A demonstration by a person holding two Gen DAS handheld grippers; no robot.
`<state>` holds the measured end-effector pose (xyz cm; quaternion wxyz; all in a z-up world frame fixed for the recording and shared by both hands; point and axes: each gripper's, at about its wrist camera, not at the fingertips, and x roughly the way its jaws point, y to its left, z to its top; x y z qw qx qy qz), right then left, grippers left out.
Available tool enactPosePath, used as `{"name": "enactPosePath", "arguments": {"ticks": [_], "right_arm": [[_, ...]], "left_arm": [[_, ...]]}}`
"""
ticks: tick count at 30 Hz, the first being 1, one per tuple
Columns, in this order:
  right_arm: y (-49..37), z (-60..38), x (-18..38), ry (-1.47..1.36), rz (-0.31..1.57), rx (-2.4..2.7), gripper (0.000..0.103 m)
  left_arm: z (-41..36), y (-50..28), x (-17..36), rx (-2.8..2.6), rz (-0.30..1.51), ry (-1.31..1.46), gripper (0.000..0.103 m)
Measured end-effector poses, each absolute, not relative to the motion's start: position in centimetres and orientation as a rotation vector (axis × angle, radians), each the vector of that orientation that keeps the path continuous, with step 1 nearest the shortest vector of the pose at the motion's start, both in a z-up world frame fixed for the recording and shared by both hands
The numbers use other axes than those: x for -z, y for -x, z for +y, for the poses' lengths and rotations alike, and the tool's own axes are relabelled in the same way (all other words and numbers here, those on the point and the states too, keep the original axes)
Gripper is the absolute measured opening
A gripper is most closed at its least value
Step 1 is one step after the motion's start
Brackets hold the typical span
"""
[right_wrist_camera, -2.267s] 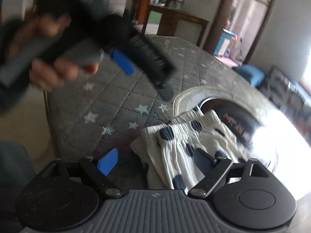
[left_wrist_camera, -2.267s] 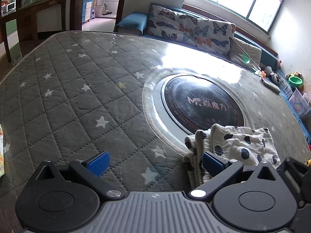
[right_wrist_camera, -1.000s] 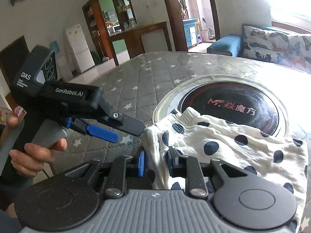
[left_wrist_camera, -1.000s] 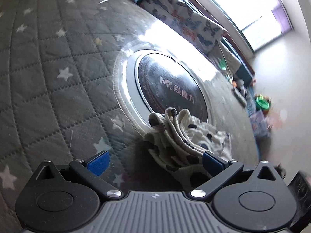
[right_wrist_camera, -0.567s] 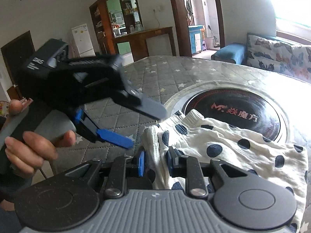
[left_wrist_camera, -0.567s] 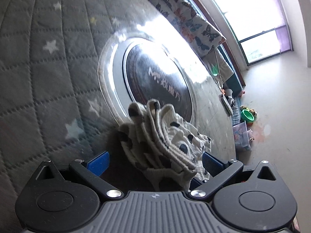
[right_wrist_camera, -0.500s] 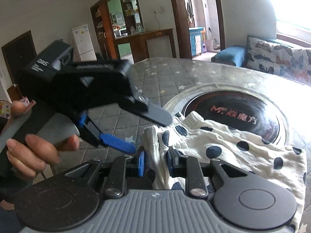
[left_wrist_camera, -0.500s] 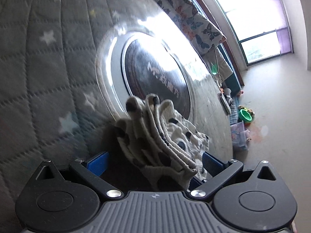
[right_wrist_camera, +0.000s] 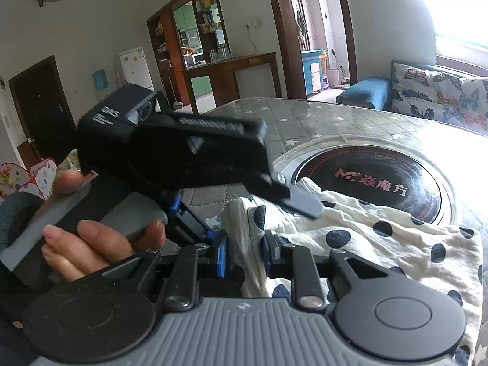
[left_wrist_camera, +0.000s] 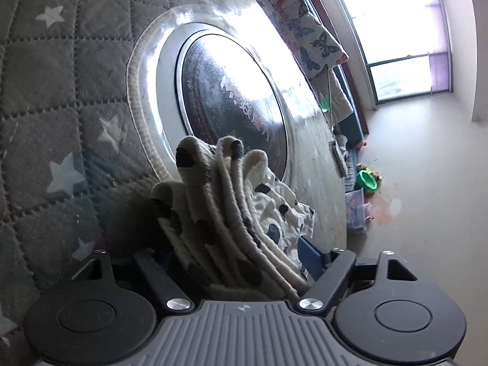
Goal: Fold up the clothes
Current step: 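Close the right gripper on the cloth edge while the left gripper clamps the folded layers, then lift the held cloth with both grippers and carry it across the table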
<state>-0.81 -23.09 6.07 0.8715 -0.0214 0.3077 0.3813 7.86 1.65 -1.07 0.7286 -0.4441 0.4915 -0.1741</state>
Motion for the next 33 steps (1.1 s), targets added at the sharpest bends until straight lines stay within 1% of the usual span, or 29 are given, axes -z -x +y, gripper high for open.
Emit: {"name": "enactPosePath", "arguments": {"ticks": [1, 2, 4, 5, 7, 10, 12, 14, 18, 19, 20, 26, 30, 33], "right_arm": [[0.9, -23.2, -6.0, 0.042, 0.643, -0.798, 0.022], [0.9, -23.2, -6.0, 0.038, 0.642, -0.799, 0.022], [1.0, -23.4, -5.9, 0.027, 0.647, -0.805, 0.022], [1.2, -23.4, -5.8, 0.025, 0.646, -0.806, 0.022], [1.3, -23.3, -5.7, 0.038, 0.650, -0.811, 0.022], [1.3, -23.5, -5.4, 0.036, 0.671, -0.814, 0.028], [1.3, -23.8, -5.4, 0.026, 0.680, -0.816, 0.032], [1.5, -24.2, -5.6, 0.011, 0.684, -0.820, 0.036], [2.0, -25.6, -6.4, -0.016, 0.677, -0.794, 0.040], [2.1, -26.3, -6.6, -0.035, 0.679, -0.777, 0.044], [2.1, -26.8, -6.8, -0.046, 0.681, -0.762, 0.046], [0.6, -33.1, -6.6, -0.160, 0.703, -0.534, 0.047], [-1.7, -37.4, -5.1, -0.227, 0.741, -0.375, 0.046], [-3.1, -38.8, -3.8, -0.308, 0.776, -0.353, 0.045]], "left_arm": [[1.6, -7.9, 1.2, 0.382, 1.083, 0.978, 0.068], [1.7, -7.9, 1.3, 0.385, 1.081, 0.985, 0.068], [1.6, -8.0, 1.4, 0.384, 1.084, 0.968, 0.058], [1.6, -8.0, 1.4, 0.385, 1.086, 0.961, 0.056], [1.5, -8.0, 1.6, 0.385, 1.091, 0.947, 0.043], [1.3, -8.0, 1.8, 0.382, 1.100, 0.929, 0.032], [1.3, -8.0, 1.8, 0.382, 1.097, 0.920, 0.029], [1.3, -7.9, 1.8, 0.386, 1.093, 0.910, 0.028], [0.8, -7.6, 1.2, 0.389, 1.080, 0.854, 0.028], [0.8, -7.7, 1.1, 0.390, 1.079, 0.847, 0.028], [0.8, -7.8, 1.1, 0.389, 1.077, 0.845, 0.028], [1.1, -8.0, 0.7, 0.373, 1.067, 0.818, 0.028], [1.2, -8.2, 0.4, 0.358, 1.068, 0.793, 0.028], [1.4, -8.0, 0.3, 0.348, 1.067, 0.781, 0.028]]}}
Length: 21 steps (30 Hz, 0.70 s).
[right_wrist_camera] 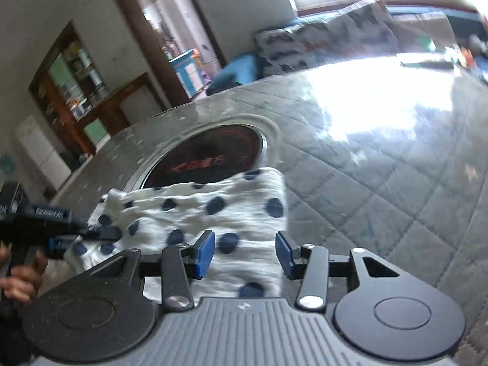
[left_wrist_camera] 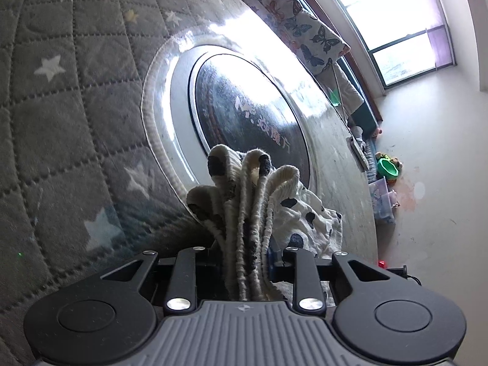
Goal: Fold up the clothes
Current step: 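Lift the held cloth with both grippers and carry it across the table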
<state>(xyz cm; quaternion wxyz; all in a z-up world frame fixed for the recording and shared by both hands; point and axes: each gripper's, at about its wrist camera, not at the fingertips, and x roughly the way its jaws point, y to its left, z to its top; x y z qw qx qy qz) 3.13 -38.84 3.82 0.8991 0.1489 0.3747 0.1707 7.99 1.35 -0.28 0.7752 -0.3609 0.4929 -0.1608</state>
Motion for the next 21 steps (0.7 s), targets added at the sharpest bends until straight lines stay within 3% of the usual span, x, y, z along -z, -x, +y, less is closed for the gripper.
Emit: {"name": "enactPosePath", "arguments": {"ticks": [12, 19, 21], "right_arm": [[-3.6, -39.2, -1.2, -0.358, 0.809, -0.358, 0.044], [-3.7, -38.6, -1.3, -0.354, 0.824, -0.373, 0.008], [-3.5, -38.4, -1.6, -0.342, 0.814, -0.372, 0.005]], "left_arm": [[0.5, -8.2, -0.3, 0.337, 1.091, 0.716, 0.028], [-1.0, -8.3, -1.2, 0.321, 1.090, 0.621, 0.028], [-1.6, -8.2, -1.7, 0.324, 1.081, 0.581, 0.028]]}}
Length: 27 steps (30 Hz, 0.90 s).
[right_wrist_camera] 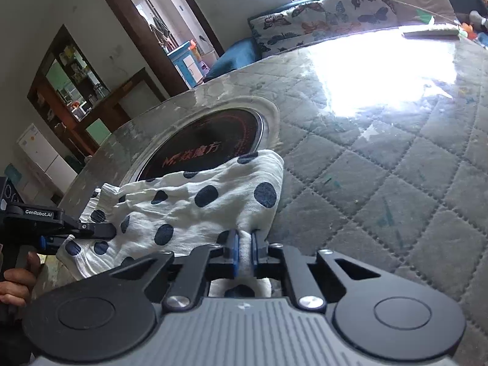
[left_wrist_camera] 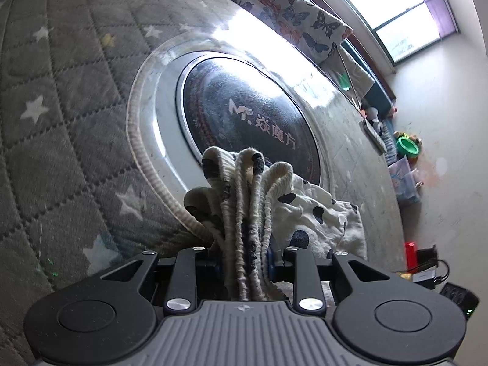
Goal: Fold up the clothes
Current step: 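Lift the held cloth with both grippers and carry it across the table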
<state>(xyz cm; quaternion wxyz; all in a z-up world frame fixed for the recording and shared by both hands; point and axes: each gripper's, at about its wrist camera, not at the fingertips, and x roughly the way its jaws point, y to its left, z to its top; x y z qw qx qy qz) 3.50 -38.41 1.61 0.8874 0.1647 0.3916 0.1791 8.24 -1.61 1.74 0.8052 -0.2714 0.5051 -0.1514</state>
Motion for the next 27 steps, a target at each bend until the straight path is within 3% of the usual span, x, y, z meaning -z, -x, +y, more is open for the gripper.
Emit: {"name": "enactPosePath", "arguments": {"ticks": [11, 27], "right_arm": [[-1.8, -38.3, -5.7, -0.224, 0.687, -0.334, 0.003], [-2.0, -45.6, -10.6, -0.154, 0.582, -0.108, 0.003]], "left_arm": [[-5.5, -9.3, -4.8, 0.401, 1.050, 0.470, 0.027], [-18.3, -15.5, -8.0, 0.609, 1.007, 0.350, 0.028]]}}
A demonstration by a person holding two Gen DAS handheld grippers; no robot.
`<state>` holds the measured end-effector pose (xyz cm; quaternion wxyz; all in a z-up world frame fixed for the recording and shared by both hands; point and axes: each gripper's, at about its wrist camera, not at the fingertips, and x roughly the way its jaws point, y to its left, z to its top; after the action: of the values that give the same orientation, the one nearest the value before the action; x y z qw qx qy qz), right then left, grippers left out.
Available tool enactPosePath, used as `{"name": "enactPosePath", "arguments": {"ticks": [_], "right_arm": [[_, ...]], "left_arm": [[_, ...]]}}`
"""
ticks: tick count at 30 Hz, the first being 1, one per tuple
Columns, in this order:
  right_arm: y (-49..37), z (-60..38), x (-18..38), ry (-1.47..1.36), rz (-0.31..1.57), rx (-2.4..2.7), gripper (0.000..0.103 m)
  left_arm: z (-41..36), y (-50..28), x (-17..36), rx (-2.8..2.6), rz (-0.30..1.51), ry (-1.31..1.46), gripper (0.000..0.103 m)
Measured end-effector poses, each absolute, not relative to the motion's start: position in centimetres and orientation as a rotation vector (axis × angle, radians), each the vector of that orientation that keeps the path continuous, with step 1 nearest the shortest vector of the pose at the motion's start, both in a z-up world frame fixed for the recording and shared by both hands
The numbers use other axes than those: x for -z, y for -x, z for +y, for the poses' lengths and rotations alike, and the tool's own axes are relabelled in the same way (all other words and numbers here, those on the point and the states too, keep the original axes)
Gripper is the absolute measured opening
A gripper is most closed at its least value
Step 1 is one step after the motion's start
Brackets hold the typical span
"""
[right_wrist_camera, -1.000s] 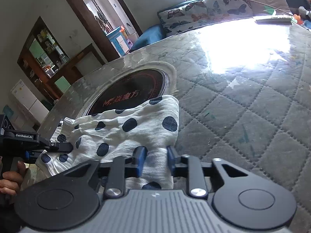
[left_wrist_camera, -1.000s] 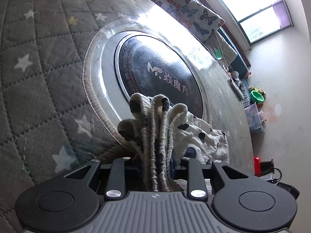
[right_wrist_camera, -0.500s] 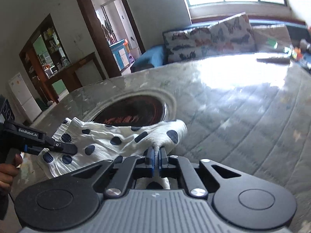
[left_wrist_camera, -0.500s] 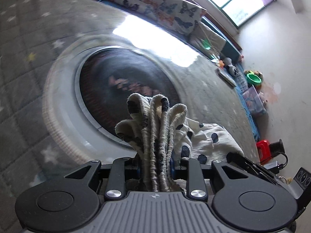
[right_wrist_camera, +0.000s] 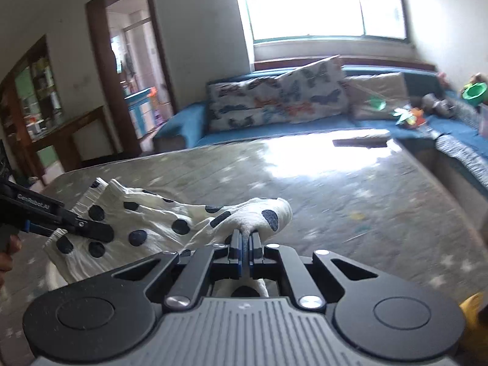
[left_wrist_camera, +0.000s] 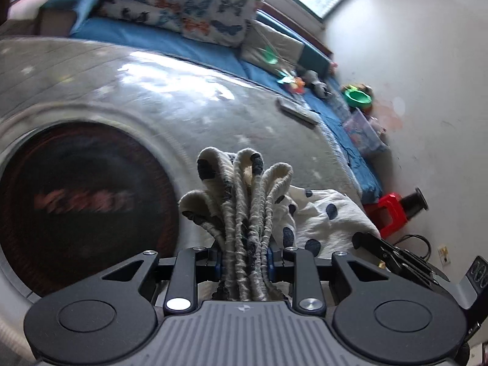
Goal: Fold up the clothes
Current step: 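Lift the held cloth with both grippers and carry it across the table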
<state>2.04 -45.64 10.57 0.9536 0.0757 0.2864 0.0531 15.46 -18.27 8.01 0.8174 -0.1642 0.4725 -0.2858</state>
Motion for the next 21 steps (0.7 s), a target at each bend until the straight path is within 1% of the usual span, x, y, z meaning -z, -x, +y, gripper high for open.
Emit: {"name": "enactPosePath", "arguments": {"ticks": [9, 21], "right_arm": [[-3.3, -51.4, -10.7, -0.167, 0.571, 0.051, 0.003], [-5.5, -56.7, -8.0, -0.188, 0.594, 0.187, 0.003]], "left_arm": [[-25.9, -18.8, -7.8, 0.703, 0.996, 0.291, 0.028], [-31.6, -21.9, -5.6, 0.741, 1.034, 0.247, 0.028]]}}
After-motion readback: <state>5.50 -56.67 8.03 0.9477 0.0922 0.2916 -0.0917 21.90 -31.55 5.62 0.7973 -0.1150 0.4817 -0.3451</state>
